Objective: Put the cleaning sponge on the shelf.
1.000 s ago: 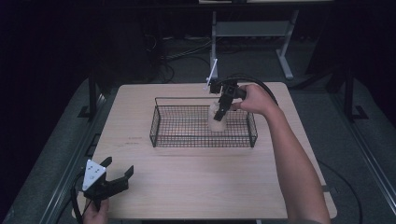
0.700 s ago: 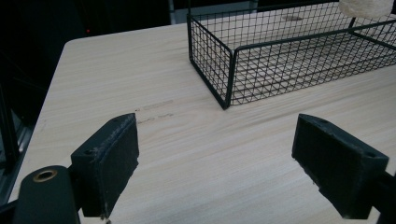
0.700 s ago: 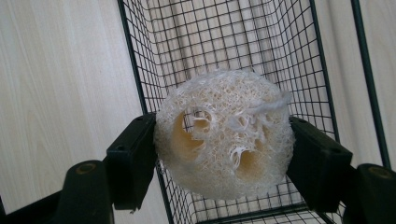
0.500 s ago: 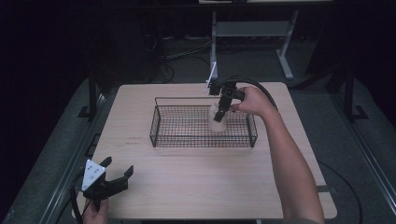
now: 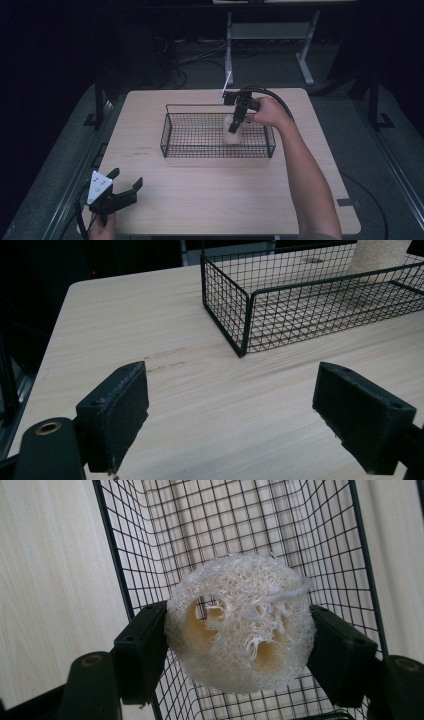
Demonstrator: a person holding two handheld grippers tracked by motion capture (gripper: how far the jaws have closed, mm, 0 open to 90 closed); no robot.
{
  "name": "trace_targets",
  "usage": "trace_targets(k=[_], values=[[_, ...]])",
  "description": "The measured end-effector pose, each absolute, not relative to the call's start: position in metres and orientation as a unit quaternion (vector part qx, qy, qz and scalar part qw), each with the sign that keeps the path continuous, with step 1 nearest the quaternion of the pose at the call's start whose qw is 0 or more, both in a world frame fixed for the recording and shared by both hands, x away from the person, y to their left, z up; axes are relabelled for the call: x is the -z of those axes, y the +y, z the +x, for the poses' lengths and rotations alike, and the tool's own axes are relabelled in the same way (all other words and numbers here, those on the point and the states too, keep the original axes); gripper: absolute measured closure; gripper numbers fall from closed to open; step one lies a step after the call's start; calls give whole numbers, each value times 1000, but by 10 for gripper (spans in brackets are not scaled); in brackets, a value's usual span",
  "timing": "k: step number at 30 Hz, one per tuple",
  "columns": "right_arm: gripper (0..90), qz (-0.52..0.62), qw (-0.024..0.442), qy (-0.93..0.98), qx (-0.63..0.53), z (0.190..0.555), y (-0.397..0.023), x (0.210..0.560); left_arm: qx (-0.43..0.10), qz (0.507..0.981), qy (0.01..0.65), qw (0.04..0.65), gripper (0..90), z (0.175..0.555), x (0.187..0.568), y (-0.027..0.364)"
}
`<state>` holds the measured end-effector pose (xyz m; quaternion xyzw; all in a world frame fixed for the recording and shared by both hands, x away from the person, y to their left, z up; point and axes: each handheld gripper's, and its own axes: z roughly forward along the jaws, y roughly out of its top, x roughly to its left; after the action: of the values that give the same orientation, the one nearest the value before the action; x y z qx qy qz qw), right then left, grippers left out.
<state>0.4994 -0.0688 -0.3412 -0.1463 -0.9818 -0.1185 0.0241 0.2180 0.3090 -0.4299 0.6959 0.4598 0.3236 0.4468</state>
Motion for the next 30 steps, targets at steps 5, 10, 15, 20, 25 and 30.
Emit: trace_targets(k=[5, 10, 15, 20, 25, 30], values=[[293, -145, 24, -983, 114, 500, -69, 344, -323, 695, 460, 447, 140, 218, 430, 309], [292, -143, 23, -983, 112, 500, -69, 345, -324, 694, 461, 448, 141, 218, 430, 310], [293, -144, 27, -983, 111, 500, -67, 349, -322, 696, 460, 447, 140, 218, 430, 309], [292, -149, 30, -980, 124, 500, -71, 355, -323, 696, 459, 447, 140, 218, 429, 309], [291, -148, 34, -982, 111, 500, -71, 363, -323, 696, 459, 448, 140, 218, 429, 309], [291, -151, 40, -982, 109, 502, -70, 368, -322, 694, 462, 449, 140, 218, 430, 310]])
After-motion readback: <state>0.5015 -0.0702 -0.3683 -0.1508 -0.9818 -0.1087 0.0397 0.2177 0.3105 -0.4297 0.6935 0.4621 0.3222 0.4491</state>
